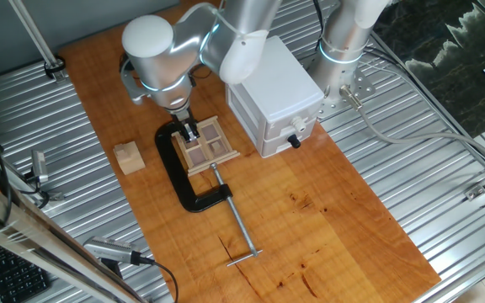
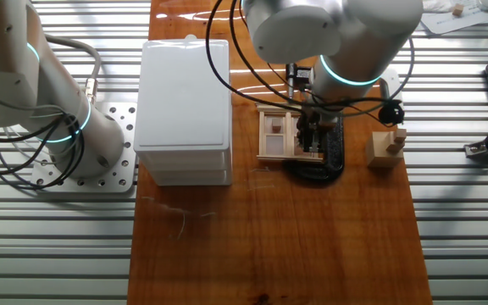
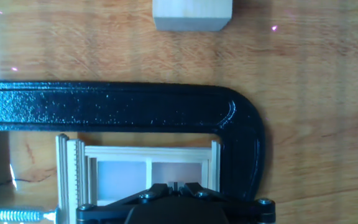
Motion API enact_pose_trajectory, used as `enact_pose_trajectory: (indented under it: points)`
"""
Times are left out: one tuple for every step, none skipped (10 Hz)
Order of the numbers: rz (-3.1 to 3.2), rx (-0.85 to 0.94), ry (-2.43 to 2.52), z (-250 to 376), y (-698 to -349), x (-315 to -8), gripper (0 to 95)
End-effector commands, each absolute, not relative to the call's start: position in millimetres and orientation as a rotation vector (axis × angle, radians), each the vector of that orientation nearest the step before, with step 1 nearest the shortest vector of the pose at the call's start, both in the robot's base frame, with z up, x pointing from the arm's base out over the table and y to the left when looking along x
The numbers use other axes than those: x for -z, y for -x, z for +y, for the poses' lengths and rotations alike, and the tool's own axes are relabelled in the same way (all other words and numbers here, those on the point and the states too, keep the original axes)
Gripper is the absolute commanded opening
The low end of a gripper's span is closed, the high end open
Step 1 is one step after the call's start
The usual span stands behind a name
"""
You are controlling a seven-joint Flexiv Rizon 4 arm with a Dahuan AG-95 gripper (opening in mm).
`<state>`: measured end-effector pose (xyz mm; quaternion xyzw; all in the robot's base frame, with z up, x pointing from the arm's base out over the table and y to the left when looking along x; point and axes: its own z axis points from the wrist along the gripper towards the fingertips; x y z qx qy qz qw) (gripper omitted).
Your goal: Open a sliding window
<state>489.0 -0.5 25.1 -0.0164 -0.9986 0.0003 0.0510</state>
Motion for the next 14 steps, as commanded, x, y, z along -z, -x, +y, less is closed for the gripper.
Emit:
enact_pose_trajectory:
  points:
    - [-3.044, 0.012, 0.106, 2.4, -490.0, -24.0, 0.0]
    - [-3.044, 0.005, 0.107, 3.5, -490.6, -23.9, 0.0]
    - [-3.045, 0.006, 0.116, 4.6, -491.2, -23.5, 0.0]
    - [-3.05, 0.005, 0.122, 5.3, -491.8, -23.0, 0.0]
    - [-3.053, 0.003, 0.126, 5.8, -492.1, -22.6, 0.0]
    - [-3.059, -0.002, 0.131, 5.9, -492.2, -22.5, 0.0]
    - [-3.065, -0.001, 0.131, 6.0, -492.2, -22.5, 0.0]
    - [-3.067, -0.001, 0.13, 6.1, -492.2, -22.5, 0.0]
    - [-3.07, 0.0, 0.134, 6.2, -492.3, -22.3, 0.0]
    - [-3.071, 0.0, 0.135, 6.3, -492.3, -22.5, 0.0]
    - [-3.073, 0.001, 0.136, 6.4, -492.3, -22.4, 0.0]
    - [-3.074, 0.001, 0.135, 6.8, -492.2, -21.9, 0.0]
    - [-3.073, 0.001, 0.137, 7.5, -492.4, -21.3, 0.0]
    - [-3.073, -0.001, 0.138, 8.3, -492.6, -20.5, 0.0]
